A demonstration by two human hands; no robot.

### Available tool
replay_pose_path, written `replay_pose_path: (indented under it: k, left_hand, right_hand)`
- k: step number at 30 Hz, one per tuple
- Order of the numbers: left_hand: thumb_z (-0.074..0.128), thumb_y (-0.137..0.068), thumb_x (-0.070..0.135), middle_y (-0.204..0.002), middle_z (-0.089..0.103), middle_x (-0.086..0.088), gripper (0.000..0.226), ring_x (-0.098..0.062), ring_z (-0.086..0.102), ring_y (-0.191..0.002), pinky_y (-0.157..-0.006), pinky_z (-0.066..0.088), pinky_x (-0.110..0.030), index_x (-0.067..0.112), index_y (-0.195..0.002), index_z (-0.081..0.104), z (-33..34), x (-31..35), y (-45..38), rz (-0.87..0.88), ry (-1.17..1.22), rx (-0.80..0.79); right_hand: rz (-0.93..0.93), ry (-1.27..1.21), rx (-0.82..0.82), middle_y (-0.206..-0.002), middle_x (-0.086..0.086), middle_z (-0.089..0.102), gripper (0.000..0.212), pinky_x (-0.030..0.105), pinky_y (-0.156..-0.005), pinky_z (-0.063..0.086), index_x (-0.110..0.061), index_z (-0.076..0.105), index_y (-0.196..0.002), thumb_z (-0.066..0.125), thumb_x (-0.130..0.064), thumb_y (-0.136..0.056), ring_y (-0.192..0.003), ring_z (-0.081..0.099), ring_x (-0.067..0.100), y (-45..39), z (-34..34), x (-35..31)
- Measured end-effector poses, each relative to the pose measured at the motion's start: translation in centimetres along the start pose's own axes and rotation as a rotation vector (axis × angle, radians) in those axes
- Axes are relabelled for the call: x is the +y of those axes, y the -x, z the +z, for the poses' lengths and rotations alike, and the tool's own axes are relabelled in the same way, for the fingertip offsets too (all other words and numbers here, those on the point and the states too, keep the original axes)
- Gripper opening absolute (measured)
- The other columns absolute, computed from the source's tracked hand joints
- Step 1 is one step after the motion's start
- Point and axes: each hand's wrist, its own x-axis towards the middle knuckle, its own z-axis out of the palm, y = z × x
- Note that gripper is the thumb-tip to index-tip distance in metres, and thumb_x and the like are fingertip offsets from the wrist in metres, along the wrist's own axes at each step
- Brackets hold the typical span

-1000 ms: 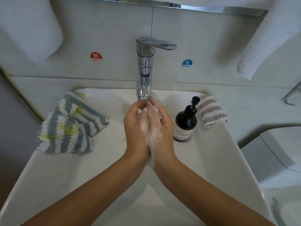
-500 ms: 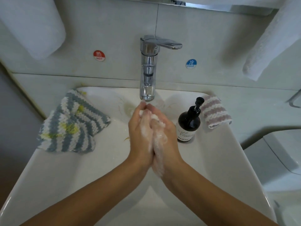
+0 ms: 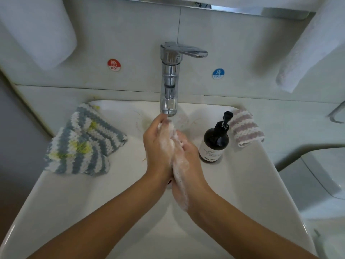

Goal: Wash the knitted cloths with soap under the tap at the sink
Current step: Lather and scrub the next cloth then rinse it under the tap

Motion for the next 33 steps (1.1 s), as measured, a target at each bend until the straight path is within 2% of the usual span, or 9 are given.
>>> replay_pose_path:
  k: [6, 8, 10, 12, 17, 22, 26, 30, 33]
  left_hand:
    - [0.059, -0.092, 0.009, -0.087, 0.065, -0.012, 0.017, -0.019, 0.063, -0.075, -0.068, 0.055, -0.031, 0.011, -0.101, 0.073, -0.1, 0.2, -1.3, -0.171, 0.028, 0.136]
    - [0.063, -0.090, 0.017, -0.101, 0.065, -0.020, 0.023, -0.021, 0.065, -0.083, -0.074, 0.056, -0.033, 0.015, -0.113, 0.069, -0.1, 0.6, -1.3, -0.176, 0.036, 0.122]
    - [0.073, -0.074, 0.039, -0.124, 0.064, -0.012, 0.060, -0.025, 0.065, -0.107, -0.092, 0.053, -0.038, 0.023, -0.130, 0.059, -0.2, 1.1, -1.6, -0.239, 0.140, 0.087]
    - [0.073, -0.052, 0.051, -0.130, 0.062, -0.007, 0.093, -0.021, 0.065, -0.108, -0.087, 0.054, -0.035, 0.023, -0.138, 0.050, -0.3, 1.4, -2.0, -0.350, 0.272, 0.042]
    - [0.058, -0.090, 0.006, -0.097, 0.067, -0.008, 0.023, -0.016, 0.067, -0.073, -0.061, 0.055, -0.027, 0.013, -0.110, 0.067, -0.4, 1.1, -1.9, -0.222, 0.117, -0.015]
    - [0.051, -0.097, 0.012, -0.084, 0.070, 0.000, 0.023, -0.005, 0.068, -0.072, -0.065, 0.056, -0.019, 0.015, -0.102, 0.074, 0.0, 0.1, -0.8, -0.170, 0.089, -0.097]
    - [0.052, -0.096, 0.037, -0.114, 0.070, 0.000, 0.032, -0.009, 0.063, -0.113, -0.097, 0.047, -0.025, 0.022, -0.120, 0.065, 1.0, -1.0, 1.5, -0.168, 0.071, -0.257]
    - [0.044, -0.102, 0.023, -0.112, 0.066, 0.025, 0.032, 0.011, 0.057, -0.111, -0.089, 0.044, -0.008, 0.033, -0.130, 0.055, 1.8, -1.0, 4.0, -0.040, 0.131, -0.166]
    - [0.042, -0.103, 0.020, -0.115, 0.057, 0.030, 0.034, 0.021, 0.052, -0.105, -0.085, 0.042, -0.001, 0.034, -0.133, 0.048, 2.3, -1.3, 4.7, 0.014, 0.070, -0.141]
  right_hand:
    - [0.059, 0.049, 0.042, -0.078, 0.026, 0.063, 0.034, 0.039, -0.068, 0.045, -0.012, 0.070, -0.075, 0.046, 0.004, -0.093, -0.074, 0.059, 0.026, 0.5, 0.2, -0.5]
    - [0.025, 0.054, 0.033, -0.077, 0.021, 0.059, 0.031, 0.040, -0.068, 0.042, -0.007, 0.069, -0.077, 0.045, 0.006, -0.091, -0.073, 0.055, 0.028, 0.5, 0.2, -1.1]
    - [0.002, 0.070, 0.031, -0.079, 0.018, 0.063, 0.032, 0.040, -0.067, 0.047, -0.010, 0.072, -0.079, 0.047, 0.007, -0.090, -0.071, 0.058, 0.028, 0.3, -0.1, -1.1]
    - [-0.008, 0.071, 0.032, -0.079, 0.015, 0.067, 0.029, 0.036, -0.066, 0.052, -0.011, 0.072, -0.087, 0.049, 0.006, -0.091, -0.070, 0.063, 0.025, 0.3, -0.3, -1.5]
    - [-0.046, 0.083, 0.038, -0.055, -0.001, 0.059, 0.030, 0.017, -0.044, 0.041, -0.008, 0.067, -0.068, 0.049, 0.007, -0.087, -0.051, 0.055, 0.009, 0.0, -1.4, -1.5]
    - [-0.054, 0.100, 0.013, -0.058, -0.002, 0.056, 0.028, 0.018, -0.048, 0.043, -0.010, 0.063, -0.079, 0.043, 0.002, -0.095, -0.053, 0.054, 0.008, 0.1, -1.1, -1.6]
    - [-0.141, 0.200, 0.022, -0.094, -0.008, 0.063, 0.011, 0.035, -0.086, 0.051, -0.028, 0.058, -0.098, 0.050, -0.027, -0.090, -0.093, 0.060, 0.013, -0.9, -1.5, -0.9]
    - [-0.178, 0.066, 0.011, -0.113, -0.006, 0.064, 0.035, 0.013, -0.079, 0.051, -0.018, 0.054, -0.131, 0.044, -0.007, -0.100, -0.094, 0.065, 0.000, -2.0, -2.5, -2.4]
    - [-0.169, 0.069, -0.042, -0.106, -0.014, 0.066, 0.038, 0.006, -0.075, 0.048, -0.015, 0.056, -0.132, 0.043, 0.000, -0.100, -0.090, 0.066, -0.007, -2.6, -2.8, -2.5]
